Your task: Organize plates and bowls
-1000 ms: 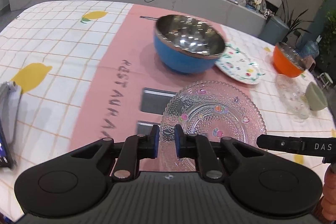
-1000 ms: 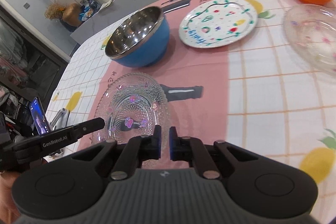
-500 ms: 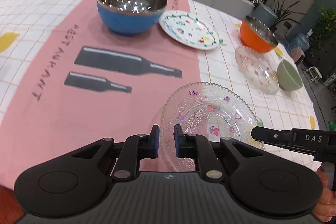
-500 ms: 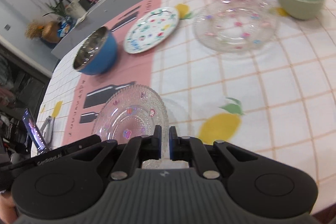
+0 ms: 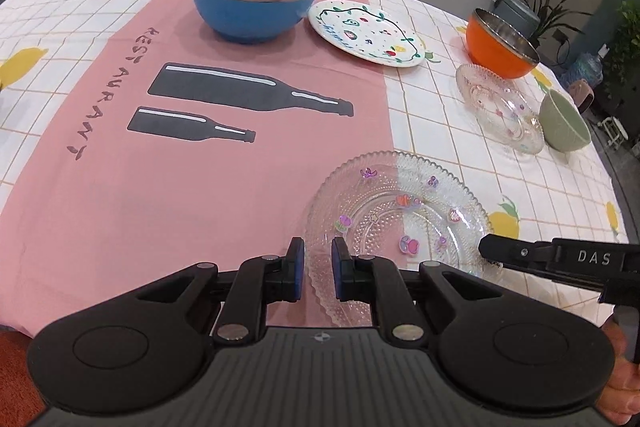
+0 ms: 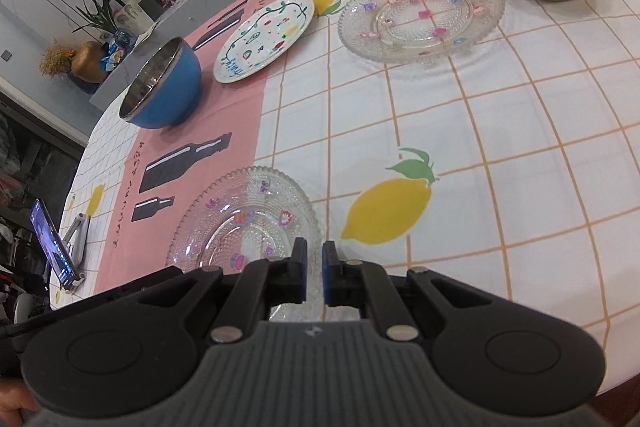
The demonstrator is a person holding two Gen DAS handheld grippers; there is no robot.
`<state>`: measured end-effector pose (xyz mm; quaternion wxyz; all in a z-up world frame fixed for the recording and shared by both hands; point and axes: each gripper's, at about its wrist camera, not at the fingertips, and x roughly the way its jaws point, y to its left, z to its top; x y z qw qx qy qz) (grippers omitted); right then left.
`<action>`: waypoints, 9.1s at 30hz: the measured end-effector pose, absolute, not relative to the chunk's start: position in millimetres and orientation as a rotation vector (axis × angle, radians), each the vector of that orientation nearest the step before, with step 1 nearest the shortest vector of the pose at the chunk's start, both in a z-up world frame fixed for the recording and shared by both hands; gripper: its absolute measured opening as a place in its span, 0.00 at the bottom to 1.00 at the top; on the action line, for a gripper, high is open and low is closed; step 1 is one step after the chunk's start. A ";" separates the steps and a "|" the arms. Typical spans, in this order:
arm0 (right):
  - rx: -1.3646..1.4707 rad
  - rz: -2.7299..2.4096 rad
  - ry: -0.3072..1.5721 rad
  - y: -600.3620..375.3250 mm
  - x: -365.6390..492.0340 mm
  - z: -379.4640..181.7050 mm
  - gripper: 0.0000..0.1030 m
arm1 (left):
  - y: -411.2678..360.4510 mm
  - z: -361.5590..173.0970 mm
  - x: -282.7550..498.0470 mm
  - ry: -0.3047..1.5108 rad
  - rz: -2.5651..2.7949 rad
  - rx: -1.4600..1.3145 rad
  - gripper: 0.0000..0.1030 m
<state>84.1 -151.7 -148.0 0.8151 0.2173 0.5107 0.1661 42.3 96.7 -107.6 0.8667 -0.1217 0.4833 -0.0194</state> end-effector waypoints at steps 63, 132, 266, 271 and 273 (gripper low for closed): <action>0.375 0.015 0.883 -231.6 162.5 -125.7 0.50 | 2.0 -91.2 197.6 0.921 -0.302 -0.329 0.49; 0.440 0.178 0.817 -203.9 114.2 -94.3 0.07 | 49.5 -64.8 118.6 0.845 -0.155 -0.339 0.10; 0.414 0.251 1.011 -121.0 255.2 -140.0 0.33 | 113.5 -116.7 229.9 0.932 0.030 -0.530 0.47; 0.444 0.266 0.996 -118.1 274.7 -147.1 0.33 | 115.5 -122.6 239.0 0.921 0.055 -0.517 0.45; 0.461 0.269 0.991 -118.8 280.6 -151.3 0.32 | 116.9 -123.1 242.1 0.910 0.060 -0.514 0.41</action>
